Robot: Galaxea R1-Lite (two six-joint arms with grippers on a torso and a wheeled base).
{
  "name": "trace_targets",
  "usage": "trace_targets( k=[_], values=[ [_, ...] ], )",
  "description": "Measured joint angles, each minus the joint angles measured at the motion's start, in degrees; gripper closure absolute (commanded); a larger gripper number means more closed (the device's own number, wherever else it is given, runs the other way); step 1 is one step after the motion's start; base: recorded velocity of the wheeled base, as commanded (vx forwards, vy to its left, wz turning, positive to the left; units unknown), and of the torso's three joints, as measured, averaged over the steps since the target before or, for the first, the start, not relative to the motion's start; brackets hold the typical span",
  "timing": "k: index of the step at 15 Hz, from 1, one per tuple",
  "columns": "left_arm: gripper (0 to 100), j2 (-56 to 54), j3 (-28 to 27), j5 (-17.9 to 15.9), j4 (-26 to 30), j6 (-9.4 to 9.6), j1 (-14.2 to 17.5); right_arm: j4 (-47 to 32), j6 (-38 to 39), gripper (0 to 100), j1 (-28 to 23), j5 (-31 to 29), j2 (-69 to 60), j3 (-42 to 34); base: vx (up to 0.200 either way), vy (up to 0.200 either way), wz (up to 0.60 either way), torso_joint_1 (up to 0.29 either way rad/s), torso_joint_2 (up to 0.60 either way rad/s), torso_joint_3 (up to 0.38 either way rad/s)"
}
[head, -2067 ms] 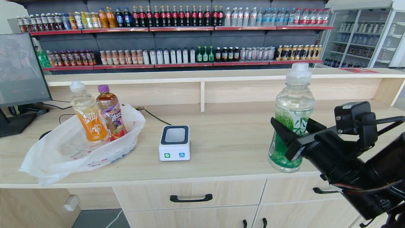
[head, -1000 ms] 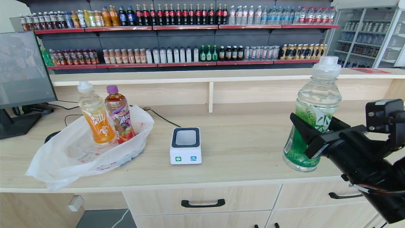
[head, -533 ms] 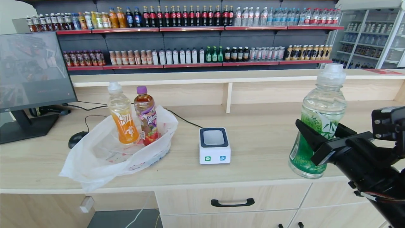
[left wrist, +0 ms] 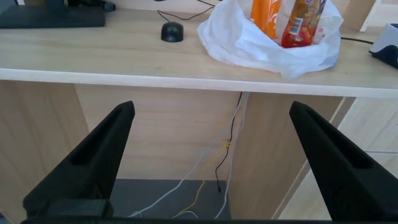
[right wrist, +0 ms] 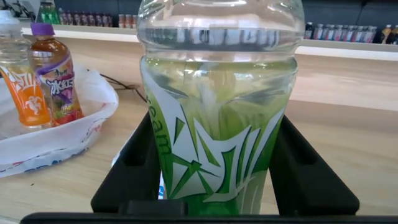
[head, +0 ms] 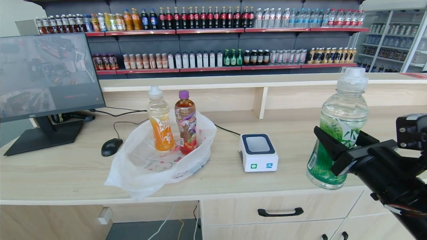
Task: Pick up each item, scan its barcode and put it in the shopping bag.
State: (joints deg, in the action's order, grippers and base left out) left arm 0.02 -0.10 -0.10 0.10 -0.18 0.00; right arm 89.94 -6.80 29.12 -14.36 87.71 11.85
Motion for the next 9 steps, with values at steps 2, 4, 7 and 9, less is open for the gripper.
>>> trace_targets(
  k=[2, 4, 7, 9],
  values=[
    [0, 0.0, 0.0, 0.0, 0.0, 0.02, 0.0, 0.0, -0.1, 100, 0.1, 0.0, -0.1, 0.1, 0.0, 0.0, 0.0, 0.0, 0.0, 0.0],
    [0, 0.0, 0.0, 0.0, 0.0, 0.02, 0.0, 0.0, -0.3, 100, 0.5, 0.3, 0.0, 0.7, 0.0, 0.0, 0.0, 0.0, 0.0, 0.0],
    [0, 0.0, 0.0, 0.0, 0.0, 0.0, 0.0, 0.0, -2.4, 100, 0.9, 3.5, 0.7, 2.4, 0.0, 0.0, 0.0, 0.0, 0.0, 0.0],
    [0, 0.0, 0.0, 0.0, 0.0, -0.02, 0.0, 0.1, -5.1, 100, 0.5, 8.6, 1.5, 3.4, 0.0, 0.0, 0.0, 0.0, 0.0, 0.0]
  ],
)
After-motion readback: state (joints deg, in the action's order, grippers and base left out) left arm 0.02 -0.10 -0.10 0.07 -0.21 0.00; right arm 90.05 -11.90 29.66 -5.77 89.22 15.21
